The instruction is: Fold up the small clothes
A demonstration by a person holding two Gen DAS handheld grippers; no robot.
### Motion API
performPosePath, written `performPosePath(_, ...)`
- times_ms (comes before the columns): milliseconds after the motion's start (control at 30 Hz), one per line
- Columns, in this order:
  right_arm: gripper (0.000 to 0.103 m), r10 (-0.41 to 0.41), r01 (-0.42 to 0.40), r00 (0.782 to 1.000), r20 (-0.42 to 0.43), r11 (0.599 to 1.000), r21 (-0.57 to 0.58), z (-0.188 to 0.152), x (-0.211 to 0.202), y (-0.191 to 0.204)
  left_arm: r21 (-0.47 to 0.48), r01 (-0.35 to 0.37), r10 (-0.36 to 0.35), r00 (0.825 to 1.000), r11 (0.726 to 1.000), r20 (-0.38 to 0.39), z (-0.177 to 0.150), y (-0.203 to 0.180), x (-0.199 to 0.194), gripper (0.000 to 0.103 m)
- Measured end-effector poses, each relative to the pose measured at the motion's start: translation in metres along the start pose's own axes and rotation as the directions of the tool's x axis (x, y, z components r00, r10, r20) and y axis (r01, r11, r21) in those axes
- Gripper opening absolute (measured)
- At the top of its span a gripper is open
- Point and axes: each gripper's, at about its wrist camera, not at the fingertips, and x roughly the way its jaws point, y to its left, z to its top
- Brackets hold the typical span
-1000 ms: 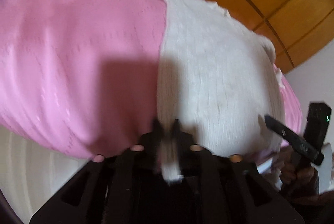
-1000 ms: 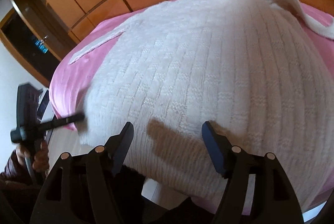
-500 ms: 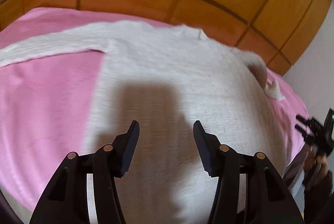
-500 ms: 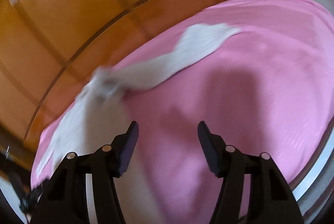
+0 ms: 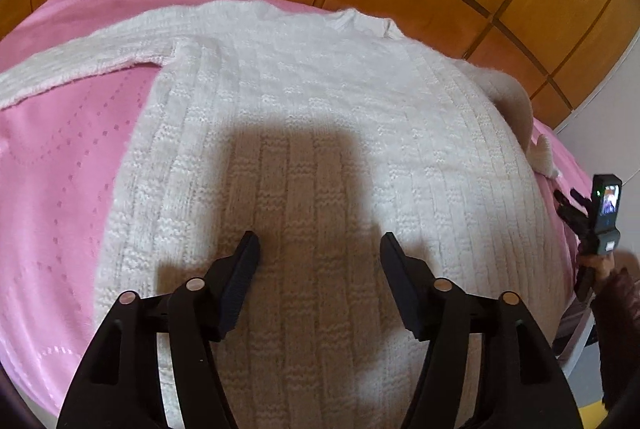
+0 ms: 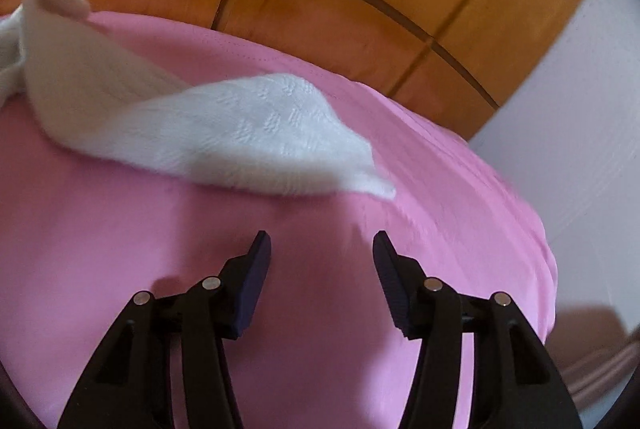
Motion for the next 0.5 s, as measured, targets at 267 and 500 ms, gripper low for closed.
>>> performPosePath(267,0.027,0.100,-0.096,0.995,0.024,0.986,-0.139,0.032,0.046,0.003,-0.006,-0.023,0.023,1.000,1.000,-0.019,0.002,-0.004,0.005,0.068)
performPosePath(500,0.006,0.122,-0.121,0.992,0.017,0.991,-0.058,0.049,0.012,-0.012,0.003,-0.027,0.027,1.000,1.000,-0.015,0.001,-0.006,0.006,0.071)
